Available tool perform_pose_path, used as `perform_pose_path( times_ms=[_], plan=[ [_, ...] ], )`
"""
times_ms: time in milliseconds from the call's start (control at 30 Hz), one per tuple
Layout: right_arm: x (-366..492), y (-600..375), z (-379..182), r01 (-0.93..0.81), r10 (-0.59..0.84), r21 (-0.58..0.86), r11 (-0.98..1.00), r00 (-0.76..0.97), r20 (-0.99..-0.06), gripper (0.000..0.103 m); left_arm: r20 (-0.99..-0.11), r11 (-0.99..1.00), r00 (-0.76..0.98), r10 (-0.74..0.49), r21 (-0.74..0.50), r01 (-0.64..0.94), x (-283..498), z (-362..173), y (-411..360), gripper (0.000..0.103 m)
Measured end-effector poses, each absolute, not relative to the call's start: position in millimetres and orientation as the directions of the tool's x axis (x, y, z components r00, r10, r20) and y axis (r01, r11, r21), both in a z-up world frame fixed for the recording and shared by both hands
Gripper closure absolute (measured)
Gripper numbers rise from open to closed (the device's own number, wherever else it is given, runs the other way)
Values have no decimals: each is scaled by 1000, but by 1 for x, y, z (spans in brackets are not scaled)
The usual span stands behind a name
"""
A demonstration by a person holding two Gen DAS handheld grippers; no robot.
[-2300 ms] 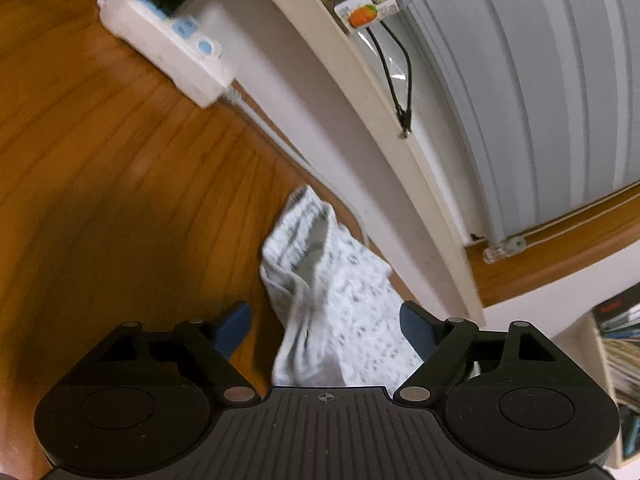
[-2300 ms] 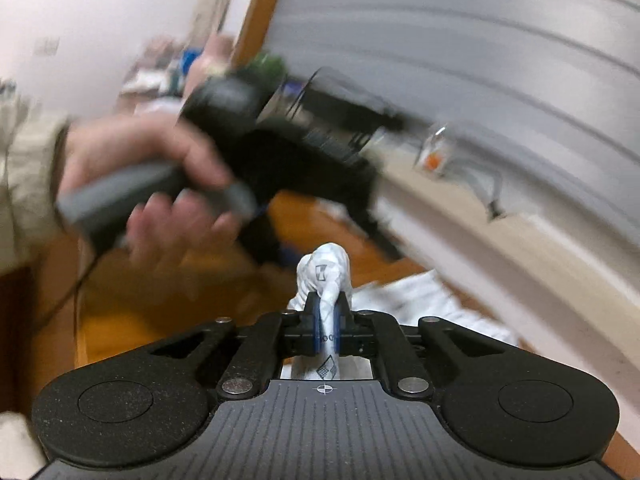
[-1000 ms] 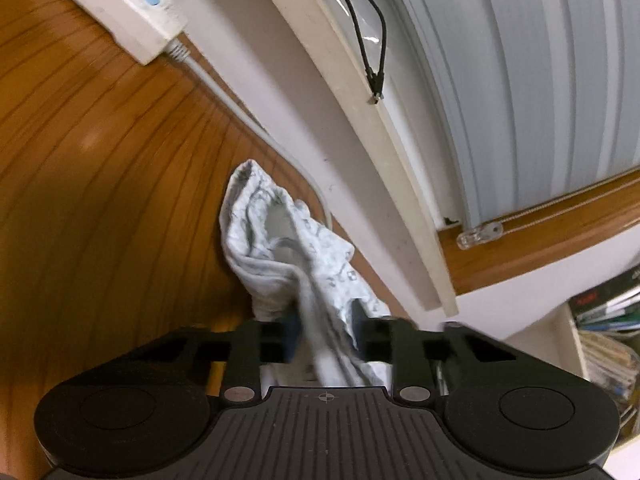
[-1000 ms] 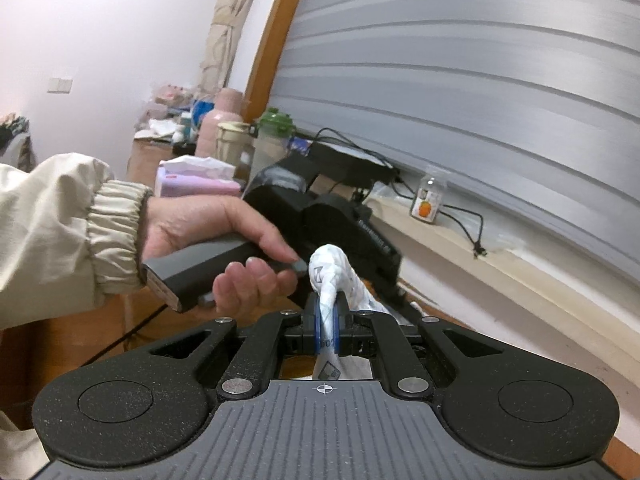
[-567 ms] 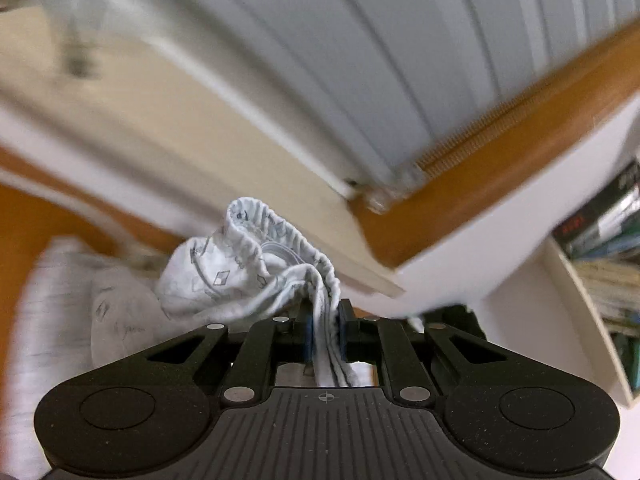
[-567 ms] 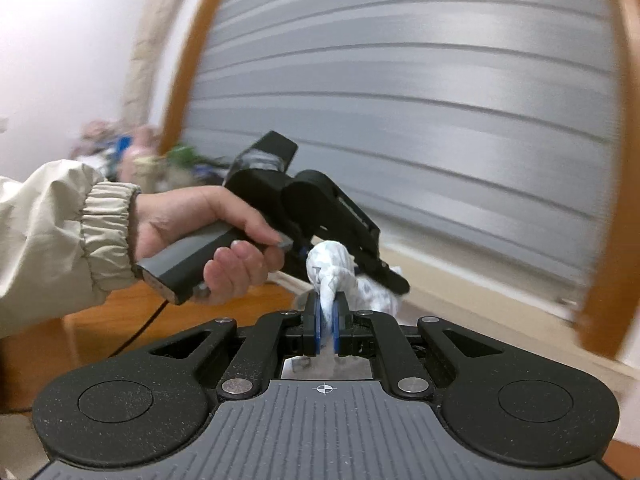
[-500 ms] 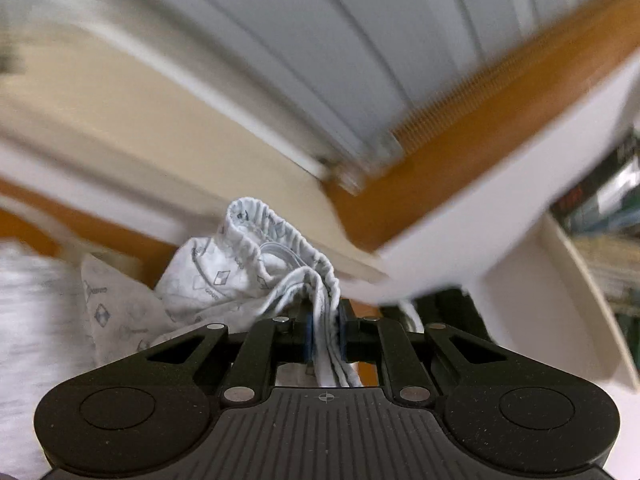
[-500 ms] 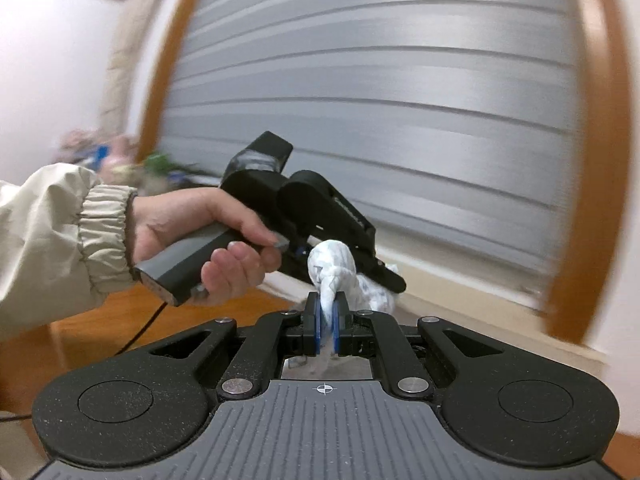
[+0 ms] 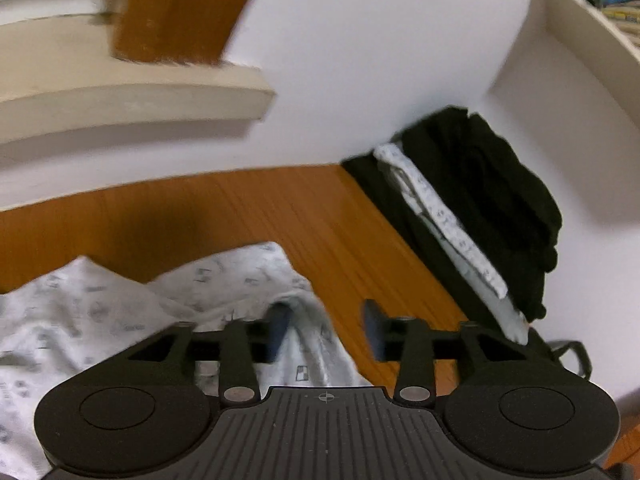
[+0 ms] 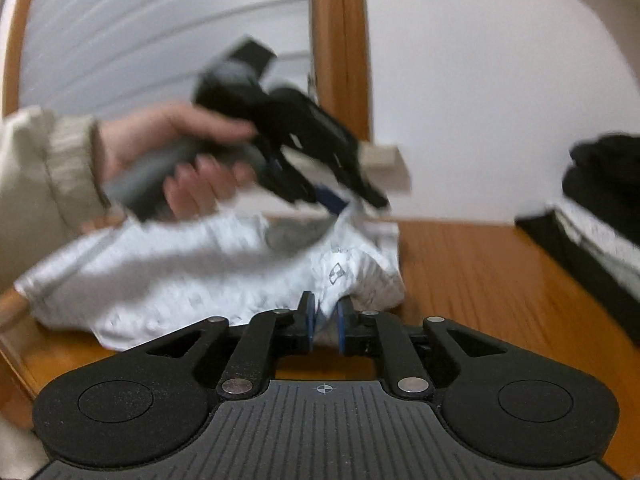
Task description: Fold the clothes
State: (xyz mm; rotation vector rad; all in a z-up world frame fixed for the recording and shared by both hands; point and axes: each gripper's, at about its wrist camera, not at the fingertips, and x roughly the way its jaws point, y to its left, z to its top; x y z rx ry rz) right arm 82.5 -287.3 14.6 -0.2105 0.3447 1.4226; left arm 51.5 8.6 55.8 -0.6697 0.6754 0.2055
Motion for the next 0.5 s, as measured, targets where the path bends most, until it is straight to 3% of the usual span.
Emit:
perform_pose_path(
  times_ms=[100,167,200,433,500],
  plan=[
    [85,-292,4,-986,922,65,155,121,-368,82,-612,763,791,9,-507,-401,19,68,25,40],
    [87,-290,6,-982,921,59,178,145,-360,70,-597,763,799,76,-481,-432,-10,79,36,27],
    [89,-290,10,-980,922,59,191,158,-352,69,-589,761,801,105,-471,-447,-19,83,41,25],
    [85,-267,40,-986,929,-14,169,164,-331,63,-596,702,766,241,-438,-562,-112,82,83,24],
    [78,-241,46,-992,926,-51,118,128,-355,62,-615,700,728,301,-376,-607,-133,75,87,24]
  ],
)
